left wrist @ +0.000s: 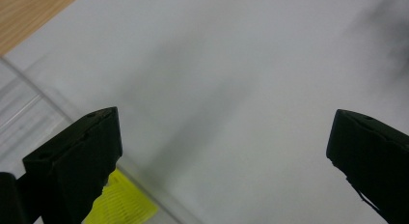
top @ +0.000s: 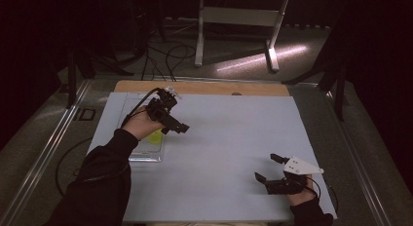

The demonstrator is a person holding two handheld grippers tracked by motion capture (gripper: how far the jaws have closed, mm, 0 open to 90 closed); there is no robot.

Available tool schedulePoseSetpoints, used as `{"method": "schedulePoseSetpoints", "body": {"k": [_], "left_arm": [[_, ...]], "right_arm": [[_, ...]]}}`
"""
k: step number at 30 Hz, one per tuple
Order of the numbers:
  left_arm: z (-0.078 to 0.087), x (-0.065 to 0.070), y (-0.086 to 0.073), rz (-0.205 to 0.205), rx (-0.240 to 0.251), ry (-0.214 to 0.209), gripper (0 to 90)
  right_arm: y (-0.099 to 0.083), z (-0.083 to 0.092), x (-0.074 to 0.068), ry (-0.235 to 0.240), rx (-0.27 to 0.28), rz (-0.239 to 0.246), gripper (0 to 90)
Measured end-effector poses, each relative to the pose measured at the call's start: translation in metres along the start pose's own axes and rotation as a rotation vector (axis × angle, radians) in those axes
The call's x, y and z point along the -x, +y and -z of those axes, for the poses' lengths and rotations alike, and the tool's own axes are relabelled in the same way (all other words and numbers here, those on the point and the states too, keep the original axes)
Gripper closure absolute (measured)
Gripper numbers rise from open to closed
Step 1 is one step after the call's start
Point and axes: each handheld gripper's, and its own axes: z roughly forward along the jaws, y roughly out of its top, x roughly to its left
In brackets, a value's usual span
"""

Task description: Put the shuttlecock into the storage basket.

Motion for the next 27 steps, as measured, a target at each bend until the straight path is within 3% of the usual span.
{"method": "schedulePoseSetpoints", "body": {"k": [5, 7, 24, 27], "left_arm": [[-0.003, 0.013, 0.004, -0.063, 0.011, -0.026, 0.2], [-0.004, 0.017, 0.005, -0.074, 0.022, -0.053, 0.2], [-0.027, 0.052, 0.002, -0.216, 0.059, -0.137, 0.3], [-0.031, 0.054, -0.002, -0.211, 0.067, -0.163, 0.3]], "right_arm": [[0.0, 0.0, 0.0, 0.0, 0.002, -0.002, 8.8], [0.0, 0.0, 0.0, 0.0, 0.001, -0.002, 8.8], [0.0, 0.0, 0.0, 0.001, 0.002, -0.001, 8.8], [0.0, 0.001, 0.0, 0.001, 0.003, -0.001, 8.8]]}}
